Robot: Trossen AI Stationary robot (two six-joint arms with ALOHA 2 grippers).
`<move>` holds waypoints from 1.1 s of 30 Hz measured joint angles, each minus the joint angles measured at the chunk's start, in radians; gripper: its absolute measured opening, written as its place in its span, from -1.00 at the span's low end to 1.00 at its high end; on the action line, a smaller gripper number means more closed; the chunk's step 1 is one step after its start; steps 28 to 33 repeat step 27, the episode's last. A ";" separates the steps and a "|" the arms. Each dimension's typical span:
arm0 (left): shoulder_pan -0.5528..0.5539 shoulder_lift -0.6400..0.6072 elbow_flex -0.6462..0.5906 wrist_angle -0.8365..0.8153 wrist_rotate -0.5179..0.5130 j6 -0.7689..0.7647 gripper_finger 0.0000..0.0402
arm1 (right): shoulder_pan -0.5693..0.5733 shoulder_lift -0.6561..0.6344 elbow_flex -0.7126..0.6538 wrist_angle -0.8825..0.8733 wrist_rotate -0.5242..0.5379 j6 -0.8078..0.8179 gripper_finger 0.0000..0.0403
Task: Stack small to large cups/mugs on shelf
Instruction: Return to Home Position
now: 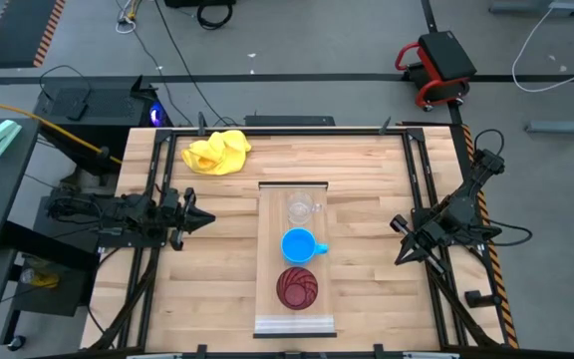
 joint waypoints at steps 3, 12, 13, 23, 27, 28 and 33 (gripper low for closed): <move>0.000 0.000 0.000 0.000 0.000 0.000 -0.87 | 0.000 0.000 0.000 0.000 0.000 0.000 -0.92; 0.000 0.000 0.000 0.000 0.000 0.000 -0.86 | 0.000 0.000 0.000 0.000 0.000 0.000 -0.92; 0.000 0.000 0.000 0.000 0.000 0.000 -0.85 | 0.000 0.000 0.000 0.000 0.000 0.000 -0.92; 0.000 0.000 0.000 0.000 0.000 0.000 -0.84 | 0.000 0.000 0.000 0.000 0.000 0.000 -0.92; 0.000 0.000 0.000 0.000 0.000 0.000 -0.87 | 0.000 0.000 0.000 0.000 0.000 0.000 -0.92; 0.000 0.000 0.000 0.000 0.000 0.000 -0.87 | 0.000 0.000 0.000 0.000 0.000 0.000 -0.92; 0.000 0.000 0.000 0.000 0.000 0.000 -0.87 | 0.000 0.000 0.000 0.000 0.000 0.000 -0.92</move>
